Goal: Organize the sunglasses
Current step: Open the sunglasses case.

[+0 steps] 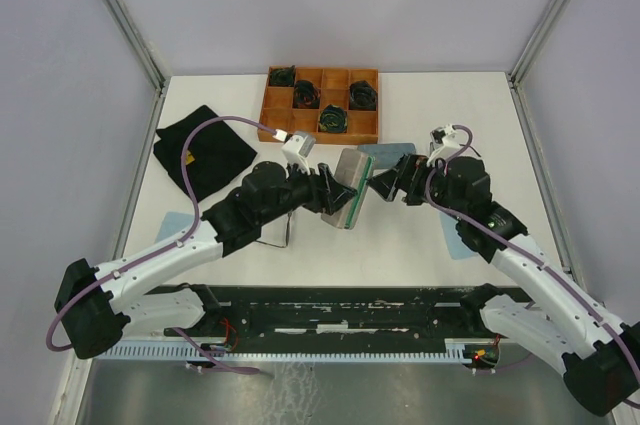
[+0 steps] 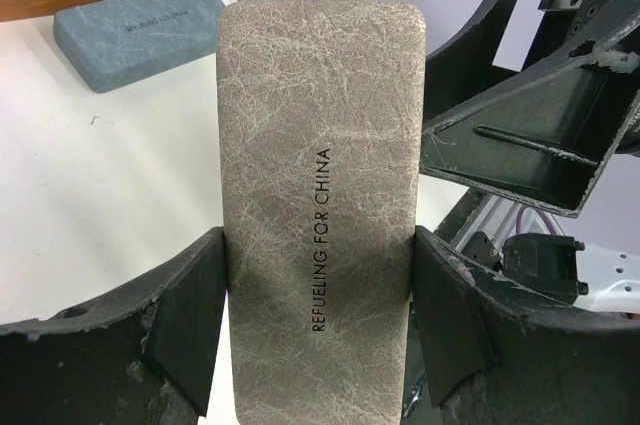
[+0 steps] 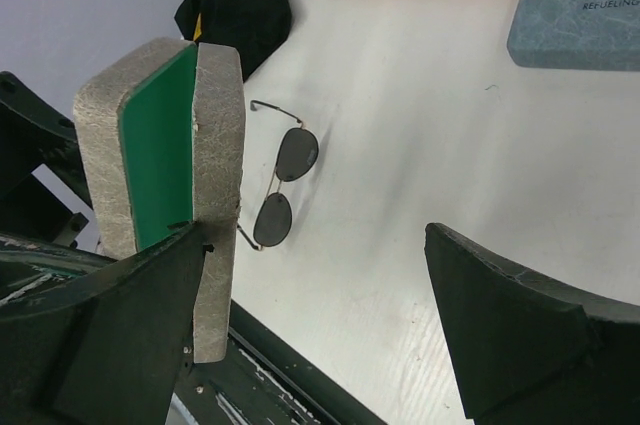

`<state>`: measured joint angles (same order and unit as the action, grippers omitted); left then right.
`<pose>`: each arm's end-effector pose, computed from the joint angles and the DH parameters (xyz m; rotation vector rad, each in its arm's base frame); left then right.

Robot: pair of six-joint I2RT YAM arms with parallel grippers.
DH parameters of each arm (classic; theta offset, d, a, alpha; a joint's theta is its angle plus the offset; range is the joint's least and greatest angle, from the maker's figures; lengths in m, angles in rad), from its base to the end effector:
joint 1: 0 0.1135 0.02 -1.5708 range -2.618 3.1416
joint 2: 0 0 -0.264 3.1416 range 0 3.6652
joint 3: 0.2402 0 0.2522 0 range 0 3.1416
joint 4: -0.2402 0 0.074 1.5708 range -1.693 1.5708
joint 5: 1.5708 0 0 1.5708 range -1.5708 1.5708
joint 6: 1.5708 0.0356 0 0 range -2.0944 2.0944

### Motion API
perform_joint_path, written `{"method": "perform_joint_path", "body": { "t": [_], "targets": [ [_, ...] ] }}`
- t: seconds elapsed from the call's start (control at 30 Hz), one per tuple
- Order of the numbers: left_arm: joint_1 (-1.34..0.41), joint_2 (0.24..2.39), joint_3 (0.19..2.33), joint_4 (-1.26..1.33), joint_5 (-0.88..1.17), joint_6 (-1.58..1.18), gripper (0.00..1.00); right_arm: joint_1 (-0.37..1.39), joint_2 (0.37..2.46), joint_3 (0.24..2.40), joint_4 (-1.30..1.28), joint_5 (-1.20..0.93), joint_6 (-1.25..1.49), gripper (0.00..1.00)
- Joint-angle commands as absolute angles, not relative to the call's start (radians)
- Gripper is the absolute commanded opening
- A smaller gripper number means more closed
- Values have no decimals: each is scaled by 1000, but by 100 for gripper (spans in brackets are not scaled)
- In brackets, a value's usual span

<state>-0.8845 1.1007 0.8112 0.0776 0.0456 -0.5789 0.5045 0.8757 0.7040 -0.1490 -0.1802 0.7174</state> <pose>0.1631 -0.2017 0.3134 0.3269 1.8904 -1.0678 0.1772 0.1052 0.2991 0.0833 2.0126 0.9808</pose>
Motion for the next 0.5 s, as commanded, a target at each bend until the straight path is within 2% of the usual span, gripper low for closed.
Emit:
{"method": "perform_joint_path", "body": {
  "t": [0.0, 0.47],
  "targets": [
    [-903, 1057, 847, 280, 146, -613, 3, 503, 934, 721, -233, -80, 667, 98],
    [-906, 1055, 829, 293, 157, -625, 3, 506, 1025, 724, -189, -69, 672, 98]
  ]
}}
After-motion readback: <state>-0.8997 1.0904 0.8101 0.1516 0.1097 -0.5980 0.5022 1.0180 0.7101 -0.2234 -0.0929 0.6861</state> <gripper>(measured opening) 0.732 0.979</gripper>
